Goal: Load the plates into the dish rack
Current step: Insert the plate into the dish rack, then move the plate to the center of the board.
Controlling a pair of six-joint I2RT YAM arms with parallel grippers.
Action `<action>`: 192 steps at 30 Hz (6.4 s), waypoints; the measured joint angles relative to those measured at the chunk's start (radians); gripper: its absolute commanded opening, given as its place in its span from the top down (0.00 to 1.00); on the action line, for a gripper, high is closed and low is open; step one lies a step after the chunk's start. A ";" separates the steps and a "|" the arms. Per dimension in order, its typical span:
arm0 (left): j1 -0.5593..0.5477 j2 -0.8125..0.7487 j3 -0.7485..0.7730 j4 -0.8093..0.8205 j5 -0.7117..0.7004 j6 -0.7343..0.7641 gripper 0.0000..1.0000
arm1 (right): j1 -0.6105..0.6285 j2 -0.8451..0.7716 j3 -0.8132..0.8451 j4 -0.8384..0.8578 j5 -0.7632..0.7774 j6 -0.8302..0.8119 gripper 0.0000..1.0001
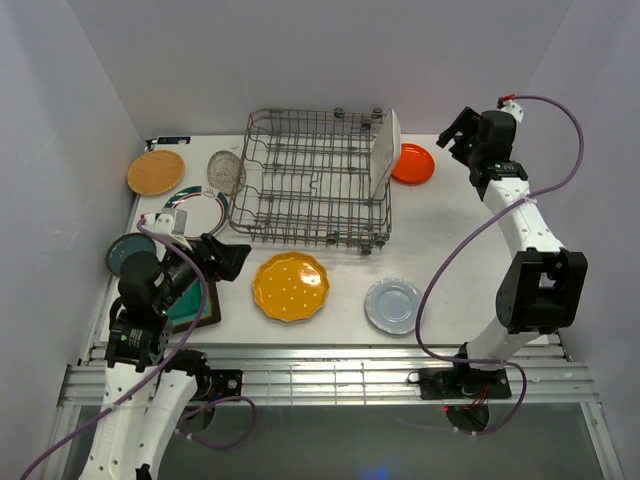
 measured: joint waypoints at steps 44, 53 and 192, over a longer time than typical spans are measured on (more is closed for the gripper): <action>0.000 -0.064 -0.001 0.003 0.016 0.001 0.02 | -0.073 0.473 -0.069 0.388 -0.269 0.240 0.25; 0.000 -0.063 -0.001 0.004 0.025 0.001 0.02 | -0.073 0.539 -0.085 0.486 -0.274 0.236 0.23; 0.000 -0.072 -0.001 0.007 0.047 0.002 0.02 | -0.103 -0.302 -1.006 0.423 -0.127 0.285 0.75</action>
